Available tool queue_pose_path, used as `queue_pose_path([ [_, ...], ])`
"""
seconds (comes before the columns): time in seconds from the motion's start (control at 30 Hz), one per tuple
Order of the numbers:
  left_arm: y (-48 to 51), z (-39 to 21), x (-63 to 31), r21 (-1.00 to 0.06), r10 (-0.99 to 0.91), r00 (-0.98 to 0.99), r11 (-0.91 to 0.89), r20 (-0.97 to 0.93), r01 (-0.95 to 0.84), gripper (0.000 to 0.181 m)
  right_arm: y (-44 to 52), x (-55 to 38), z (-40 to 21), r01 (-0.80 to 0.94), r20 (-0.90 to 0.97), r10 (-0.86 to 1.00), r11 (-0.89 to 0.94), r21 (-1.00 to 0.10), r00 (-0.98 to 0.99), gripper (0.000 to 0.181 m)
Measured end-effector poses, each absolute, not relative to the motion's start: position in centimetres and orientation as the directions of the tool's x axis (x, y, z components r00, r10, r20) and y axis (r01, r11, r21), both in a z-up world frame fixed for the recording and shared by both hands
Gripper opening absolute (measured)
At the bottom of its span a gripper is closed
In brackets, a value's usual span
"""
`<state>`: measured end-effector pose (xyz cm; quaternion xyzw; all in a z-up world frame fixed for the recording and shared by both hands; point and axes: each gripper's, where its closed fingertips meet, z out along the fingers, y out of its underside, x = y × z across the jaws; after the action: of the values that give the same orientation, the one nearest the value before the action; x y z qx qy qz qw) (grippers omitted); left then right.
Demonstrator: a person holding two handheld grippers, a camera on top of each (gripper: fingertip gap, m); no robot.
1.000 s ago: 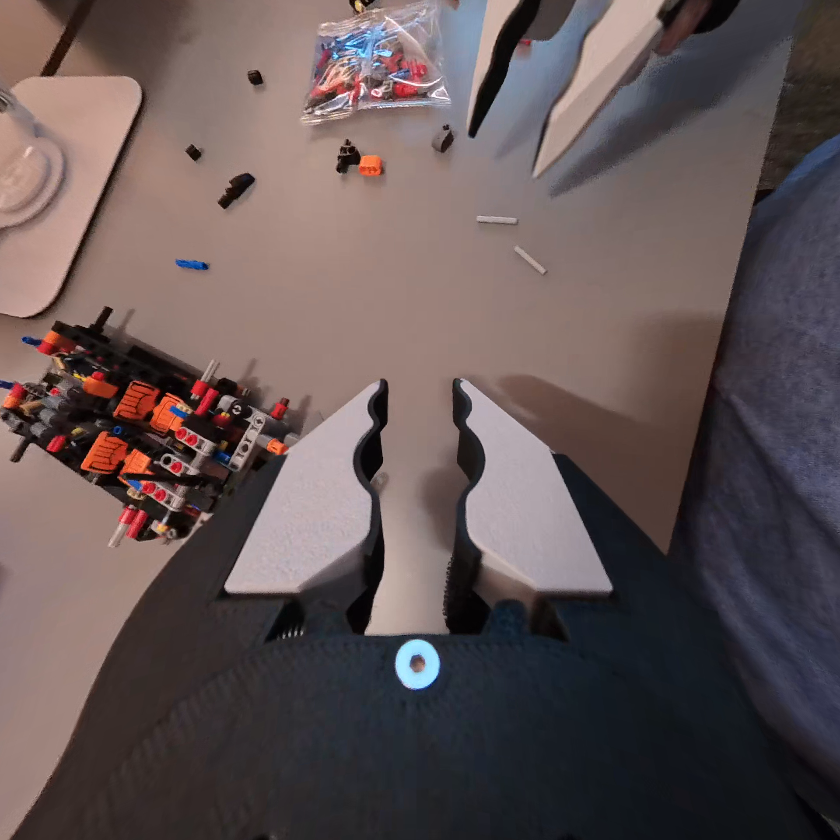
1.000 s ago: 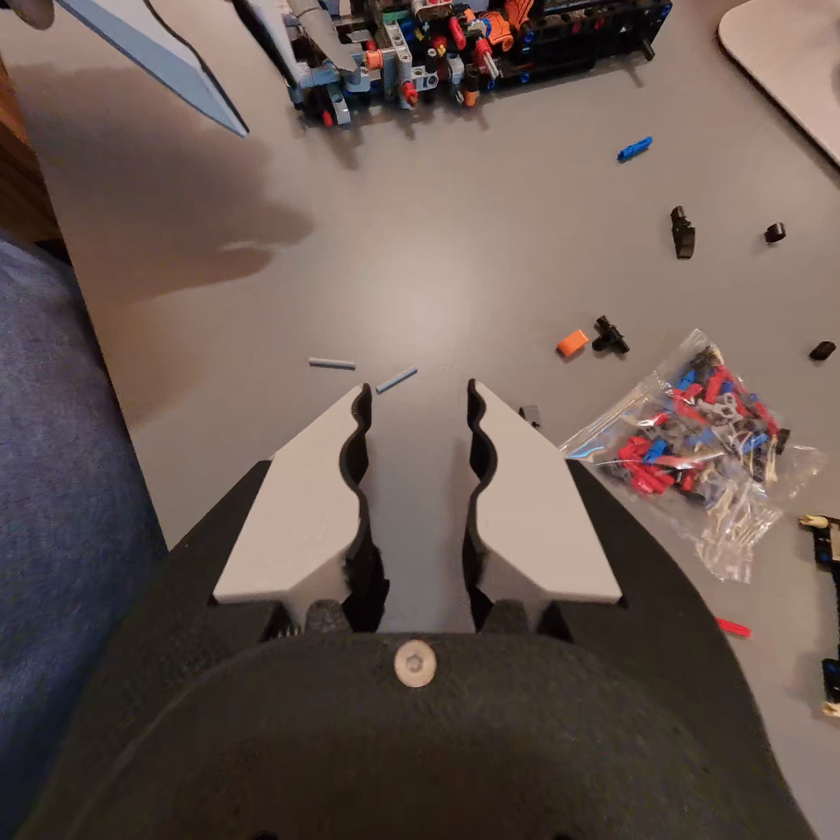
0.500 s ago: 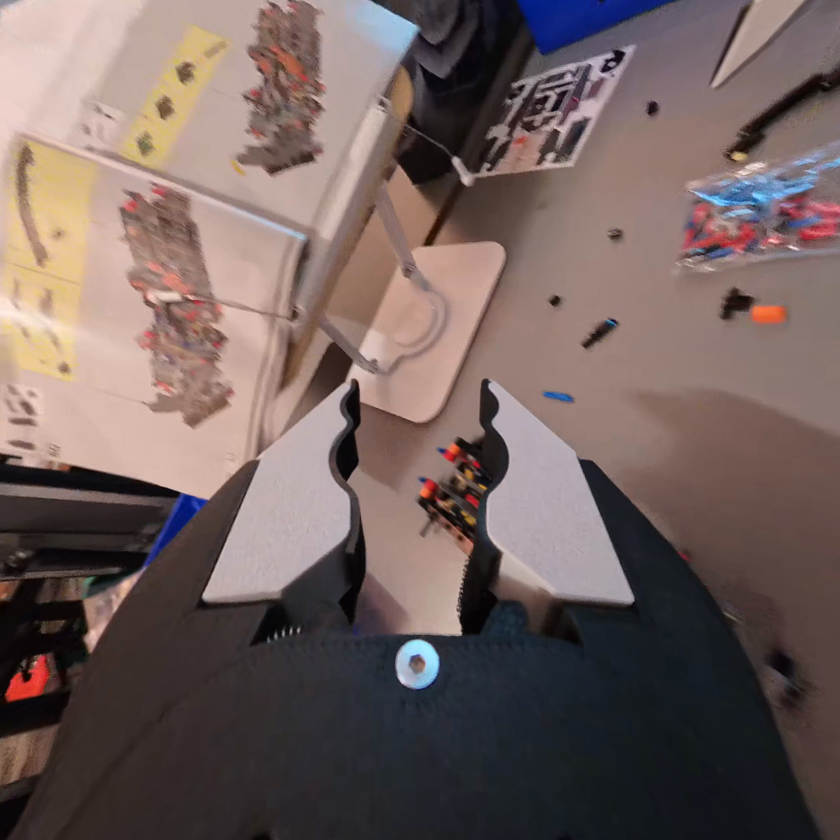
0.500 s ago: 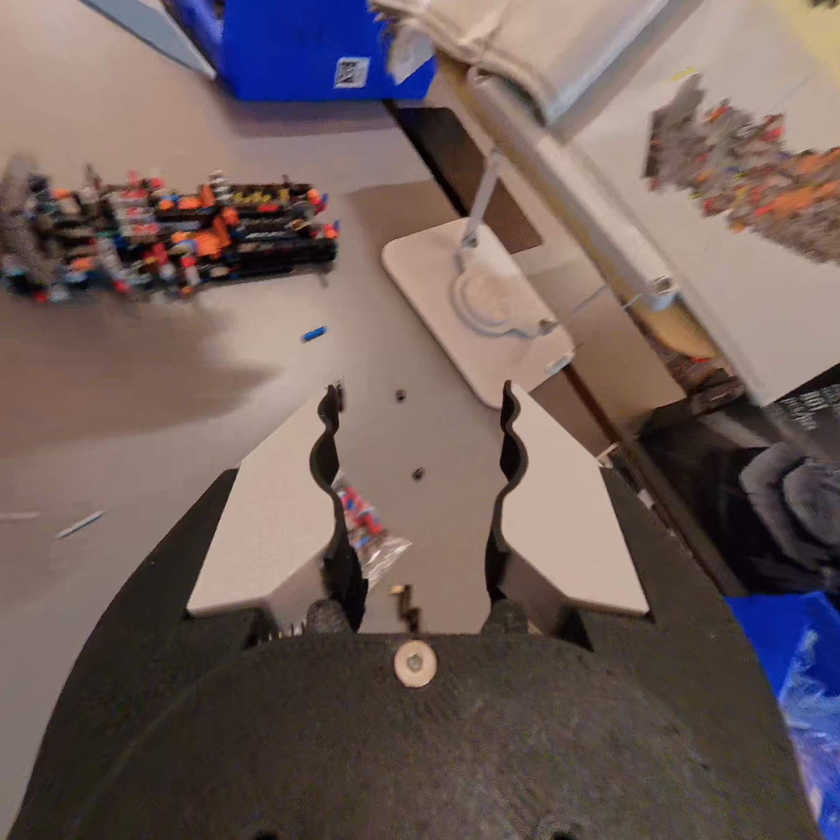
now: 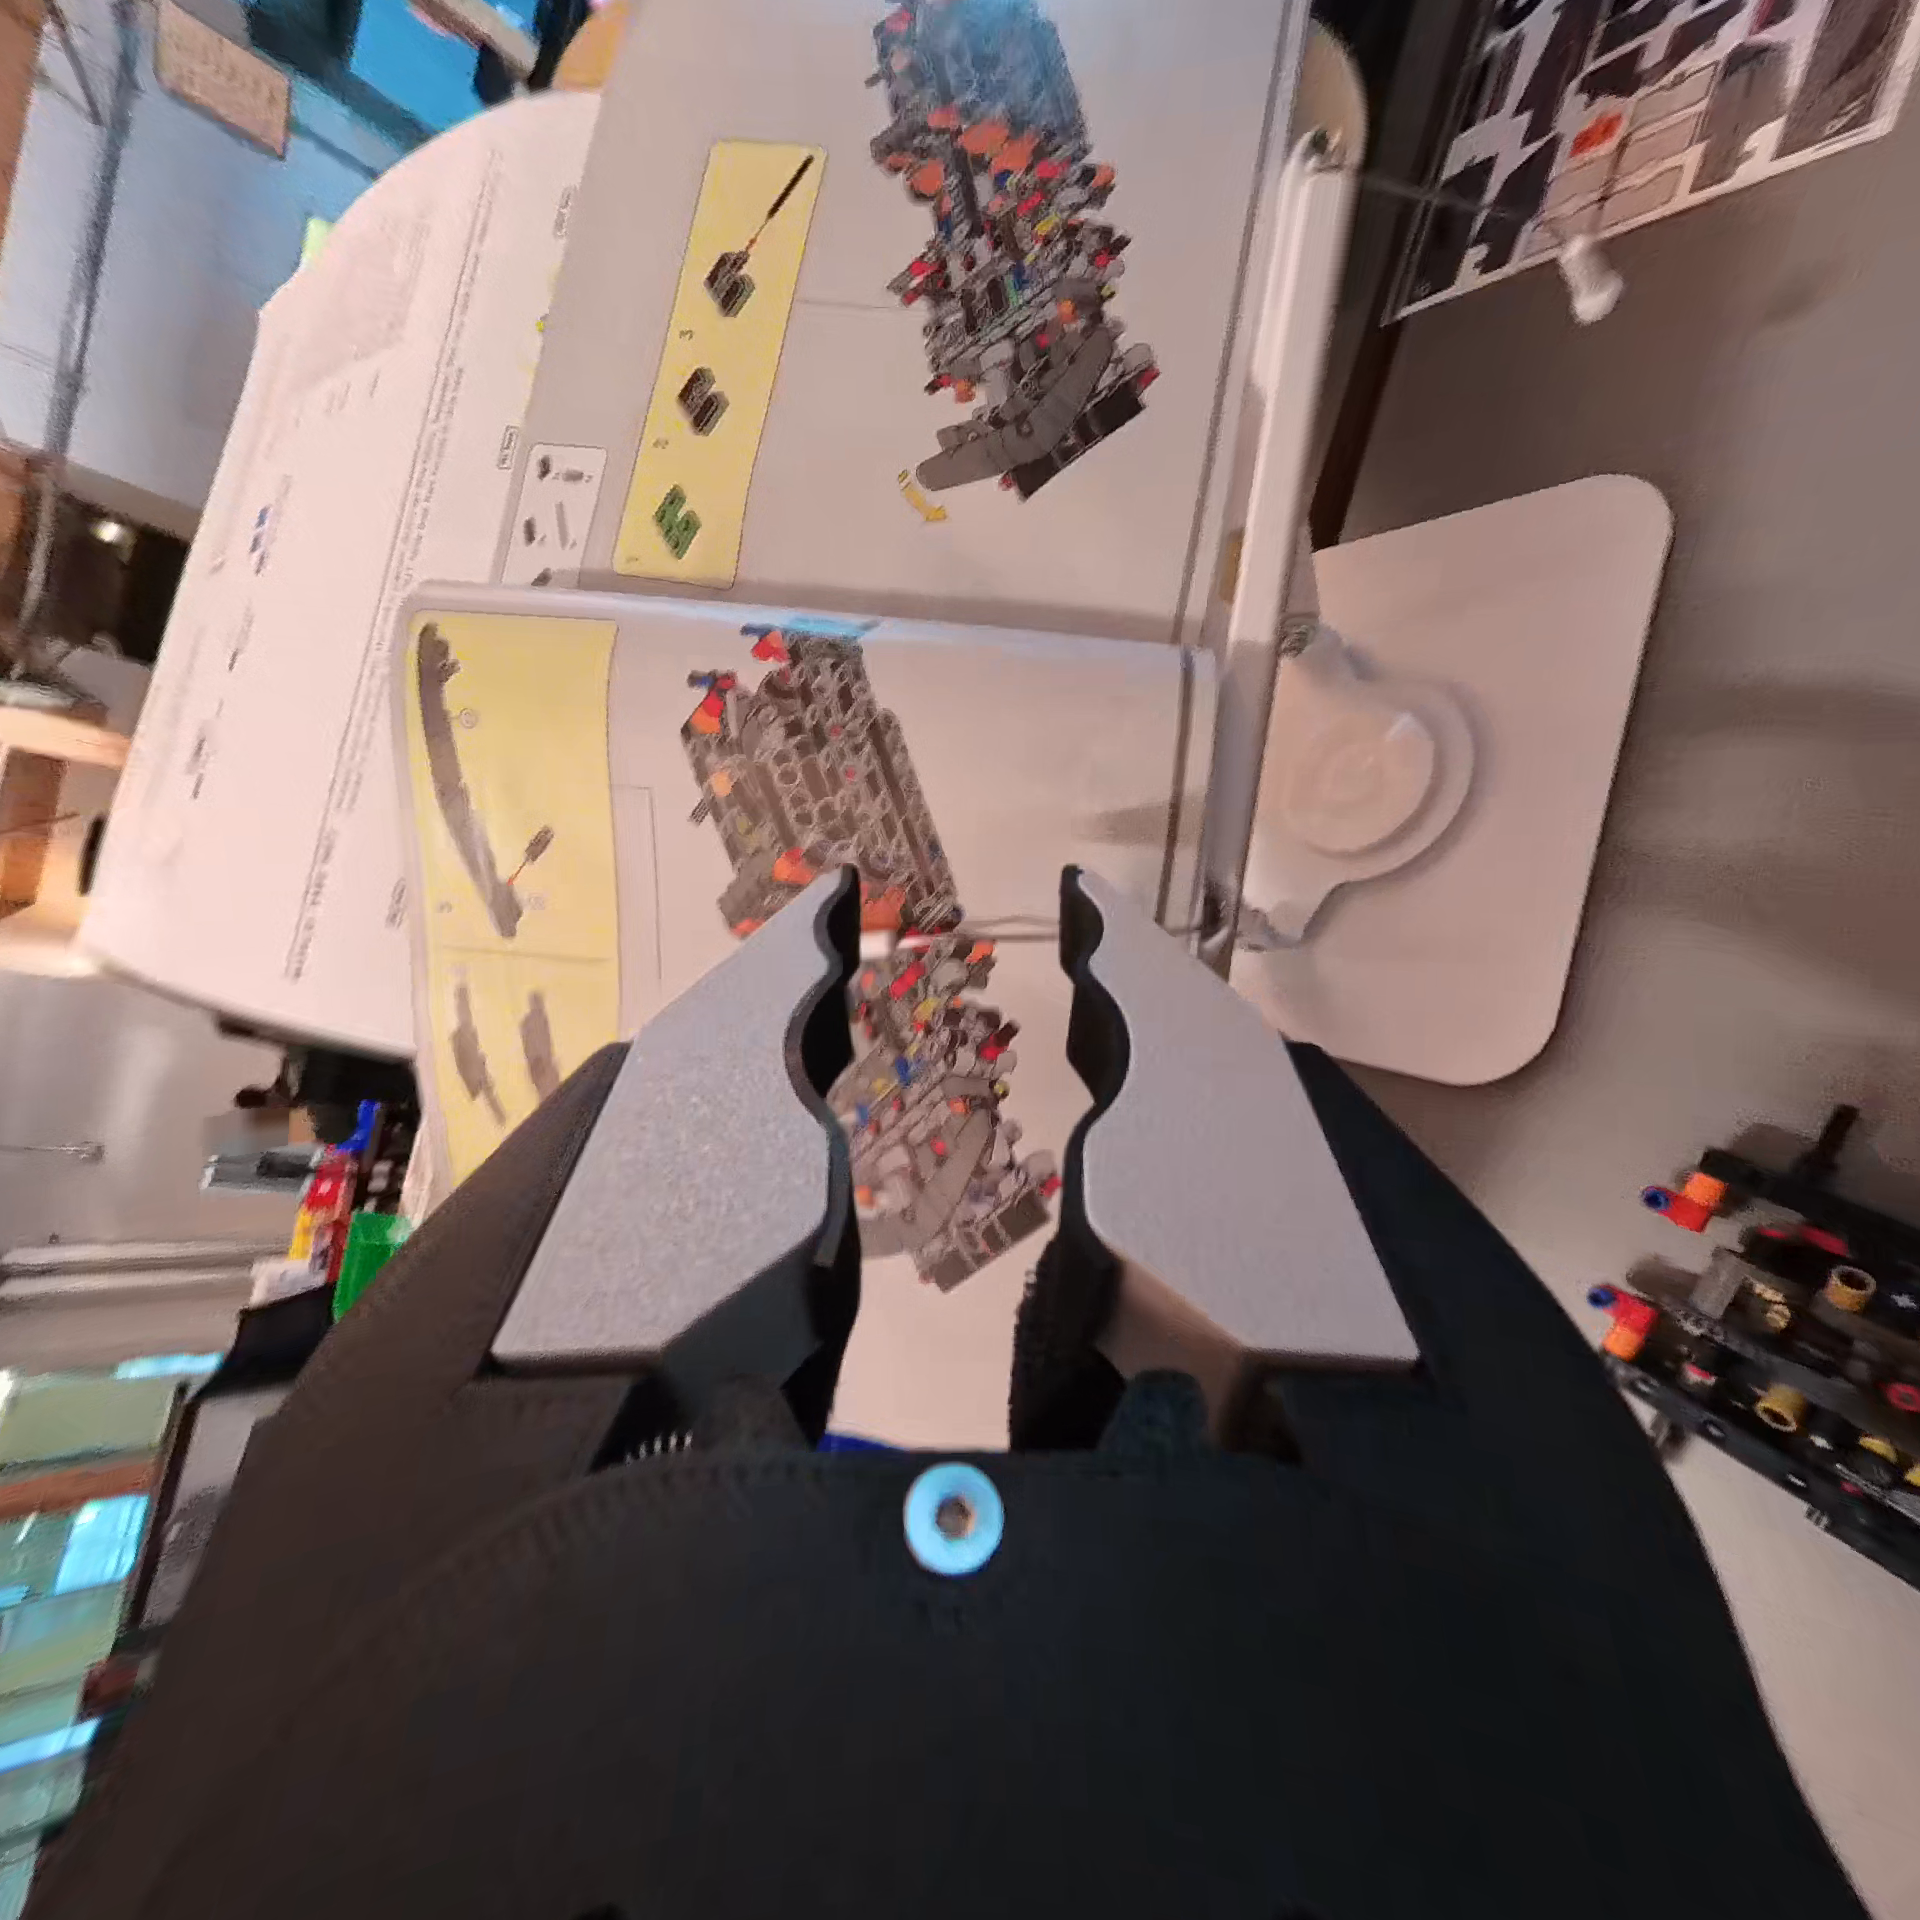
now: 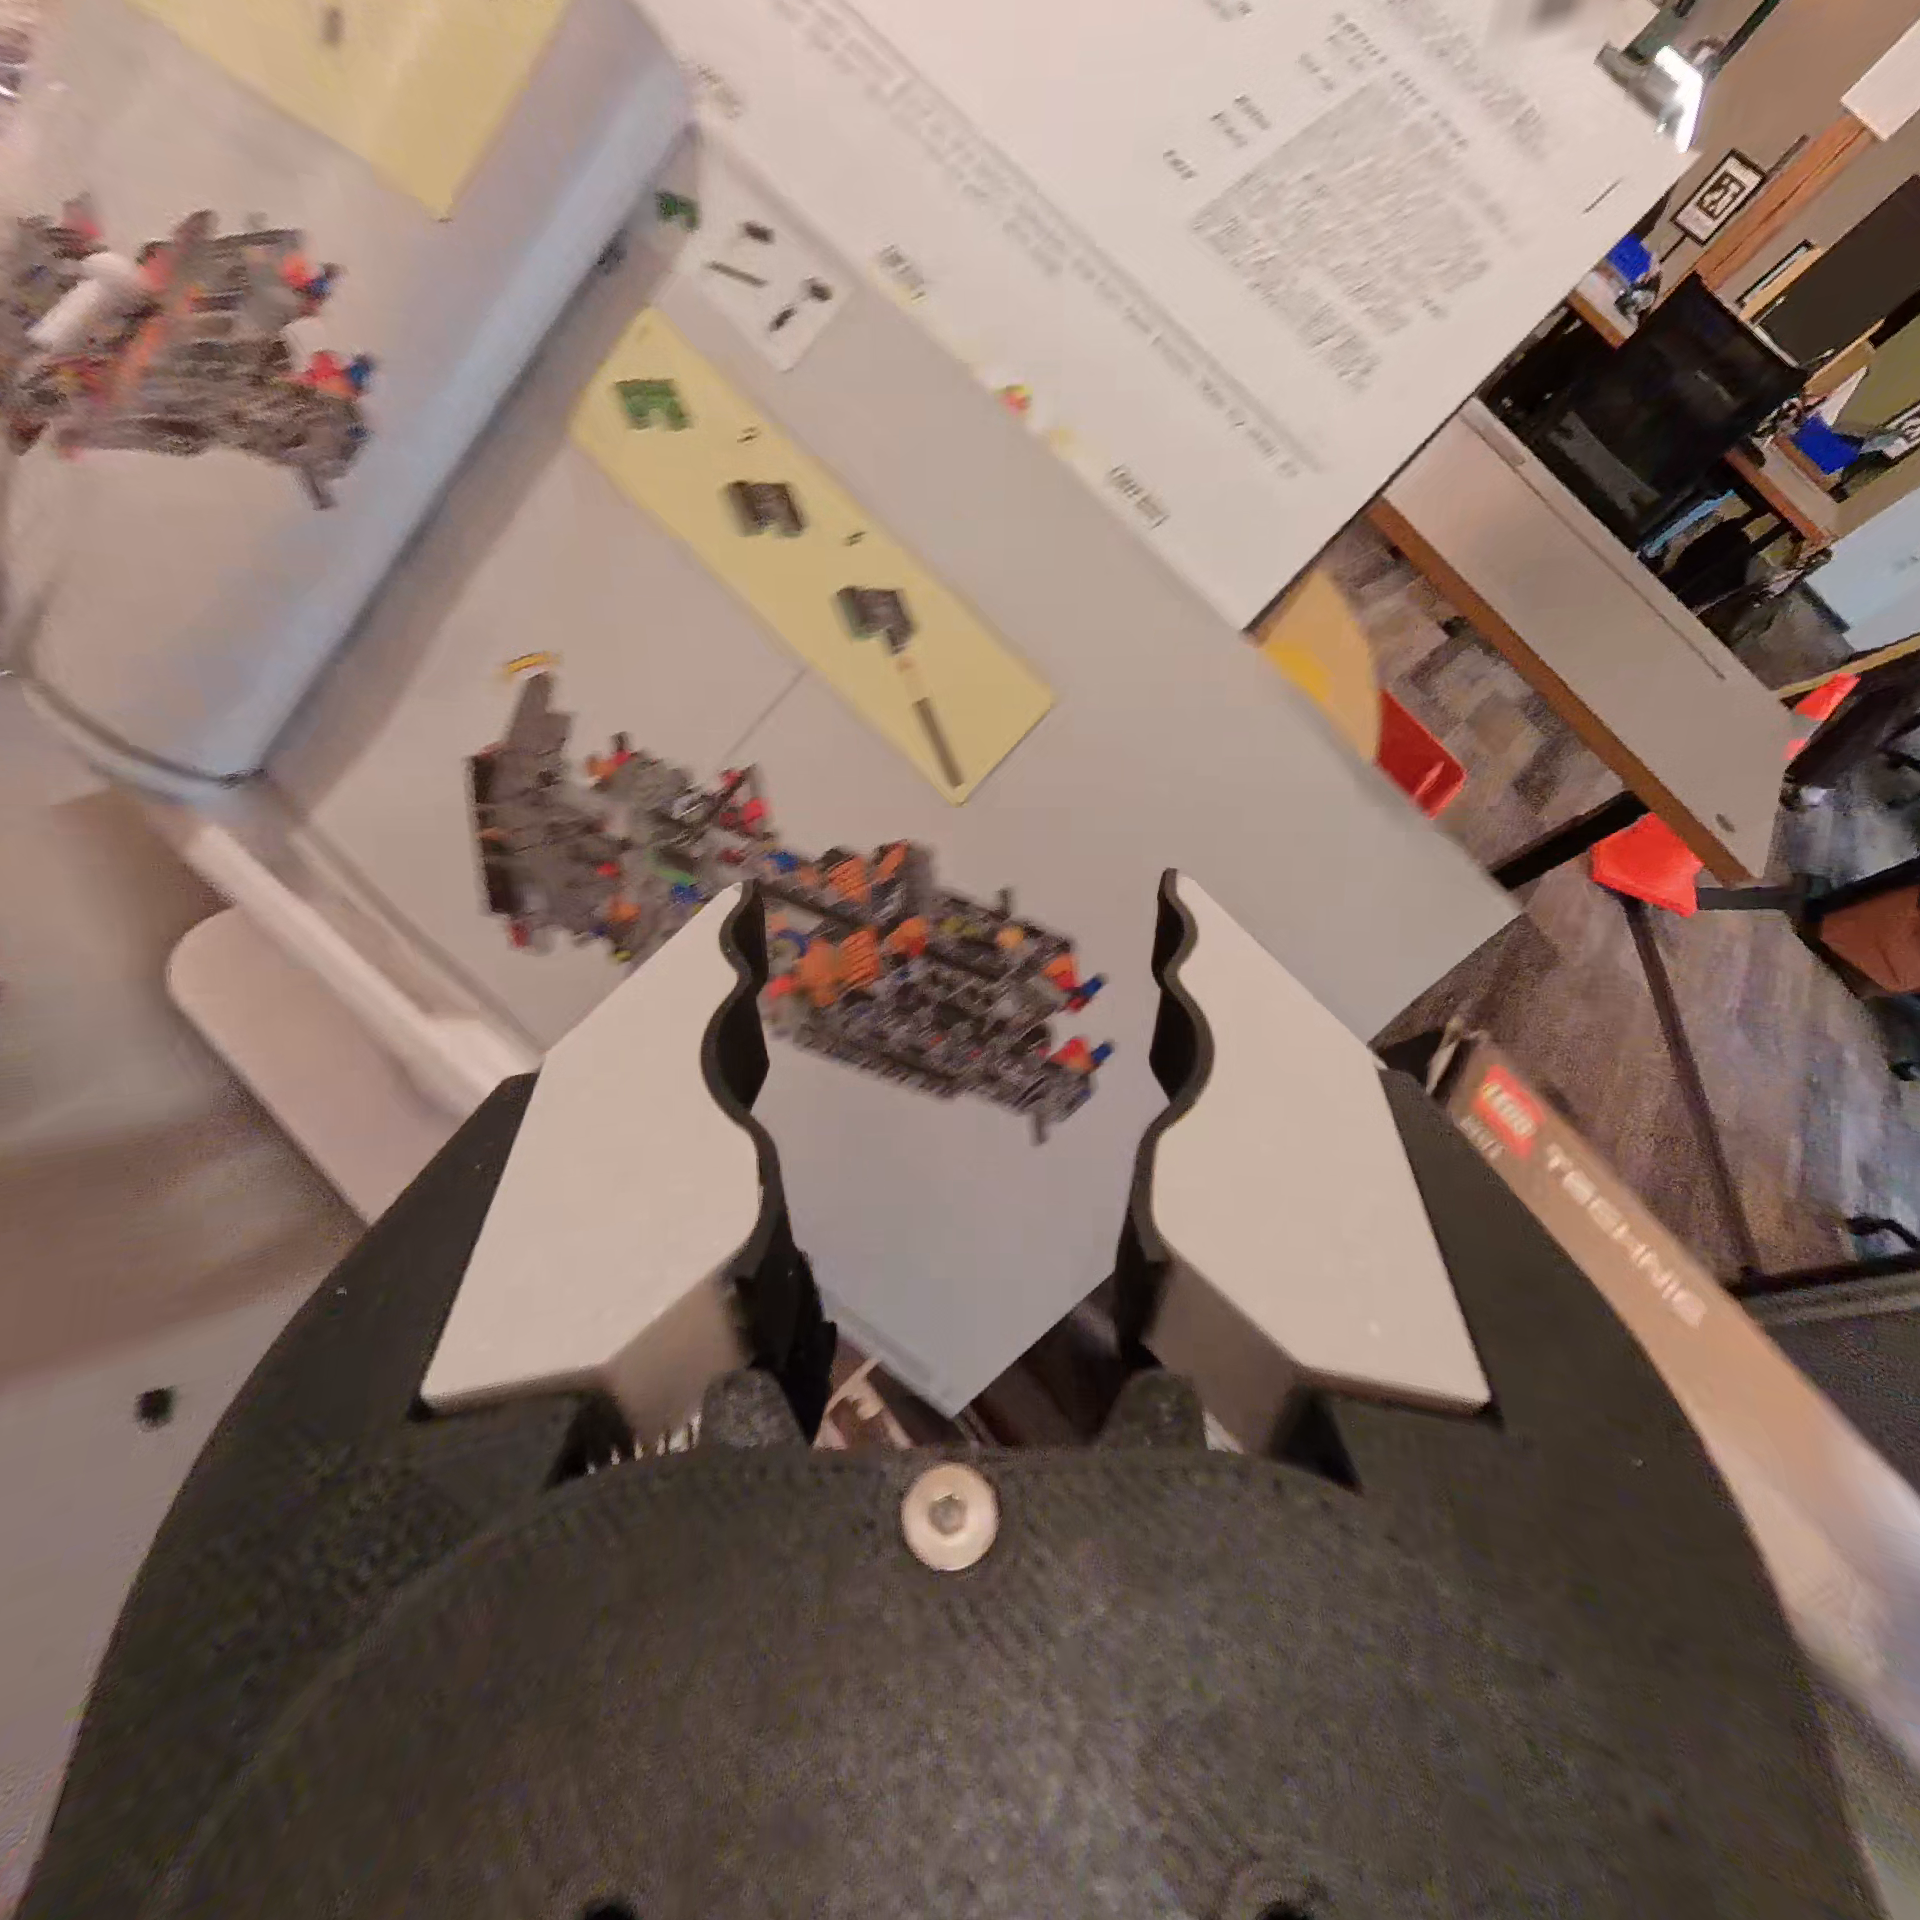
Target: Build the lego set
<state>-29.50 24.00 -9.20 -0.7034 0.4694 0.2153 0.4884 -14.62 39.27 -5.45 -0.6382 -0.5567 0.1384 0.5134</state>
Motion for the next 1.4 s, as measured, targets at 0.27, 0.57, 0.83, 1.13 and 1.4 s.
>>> queue_pose_path([
  [0.27, 25.3, -12.1, -30.4, -0.308, -0.548, 0.278, -0.039, -0.789, -0.951, 0.018, 43.3, -18.3, -5.5, 0.671, 0.526, 0.818, 0.257, -0.696, 0.233, 0.08],
  [0.57, 24.0, -13.8, -31.4, -0.075, -0.584, 0.043, 0.031, -0.811, -0.997, 0.011, 42.3, -19.1, -4.7, 0.661, 0.594, 0.787, 0.359, -0.659, 0.165, 0.062],
  [0.83, 23.7, -13.8, -31.4, -0.079, -0.479, 0.063, 0.013, -0.875, -0.997, 0.0, 27.3, -27.3, -4.5, 0.486, 0.643, 0.753, 0.618, -0.619, -0.139, 0.026],
  [1.13, 22.2, -13.6, -33.2, -0.21, -0.449, 0.216, -0.063, -0.867, -0.976, 0.0, 28.4, -30.8, -8.2, 0.586, 0.613, 0.773, 0.576, -0.57, -0.163, 0.0],
  [1.4, 23.1, -14.3, -31.6, -0.202, -0.496, 0.147, 0.059, -0.856, -0.978, 0.004, 28.3, -30.9, -8.4, 0.582, 0.568, 0.802, 0.555, -0.594, -0.185, 0.0],
])
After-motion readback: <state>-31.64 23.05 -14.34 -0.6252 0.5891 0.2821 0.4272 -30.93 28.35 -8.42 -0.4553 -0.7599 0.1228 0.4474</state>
